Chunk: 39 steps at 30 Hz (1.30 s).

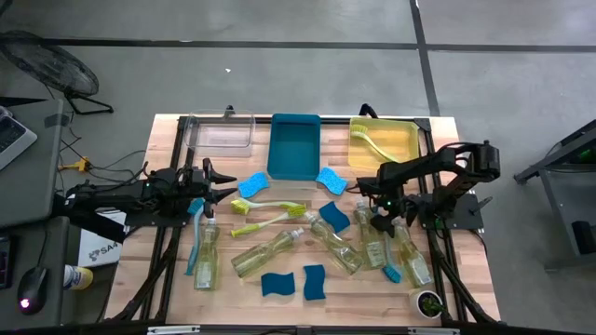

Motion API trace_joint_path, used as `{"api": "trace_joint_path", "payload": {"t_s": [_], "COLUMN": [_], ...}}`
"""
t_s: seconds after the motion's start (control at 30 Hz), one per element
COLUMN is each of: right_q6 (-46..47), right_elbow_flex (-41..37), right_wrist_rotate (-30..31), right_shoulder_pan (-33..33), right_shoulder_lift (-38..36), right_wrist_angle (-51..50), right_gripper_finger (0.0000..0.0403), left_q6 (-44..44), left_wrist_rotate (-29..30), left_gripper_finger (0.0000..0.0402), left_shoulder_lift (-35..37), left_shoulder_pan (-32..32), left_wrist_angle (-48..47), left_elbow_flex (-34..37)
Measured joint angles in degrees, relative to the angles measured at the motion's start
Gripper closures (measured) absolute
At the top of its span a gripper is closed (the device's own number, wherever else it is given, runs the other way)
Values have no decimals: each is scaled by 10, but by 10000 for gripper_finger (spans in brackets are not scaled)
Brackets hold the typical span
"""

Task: Pick & Place Kitchen Sink Supplies
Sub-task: Put the yellow soap dispenser into the blue bin

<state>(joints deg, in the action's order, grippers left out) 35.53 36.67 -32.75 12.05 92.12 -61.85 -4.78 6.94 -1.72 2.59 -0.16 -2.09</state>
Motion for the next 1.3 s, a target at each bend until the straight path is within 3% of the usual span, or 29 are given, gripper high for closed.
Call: {"api": "trace_joint_path", "payload": {"t_s": [0.3, 0.47, 0.8, 1.3], "right_q6": [-10, 27, 44, 70], "right_elbow_flex": [-1, -17, -24, -28], "right_wrist_rotate": [11, -35, -28, -24], "right_shoulder_pan": [4, 4, 4, 4], "right_shoulder_lift": [2, 2, 2, 2], "right_wrist_angle": [-3, 12, 27, 20], "right_gripper_finger": [49, 49, 51, 94], "left_q6": [0, 0, 0, 0], "left_wrist_rotate": [0, 0, 0, 0], "left_gripper_finger": [247, 247, 247, 247], "left_shoulder_lift": [0, 0, 0, 0], "left_shoulder_pan": [0, 0, 0, 0], "left_wrist_angle": [0, 0, 0, 0], "left_elbow_flex": [0, 0, 0, 0]}}
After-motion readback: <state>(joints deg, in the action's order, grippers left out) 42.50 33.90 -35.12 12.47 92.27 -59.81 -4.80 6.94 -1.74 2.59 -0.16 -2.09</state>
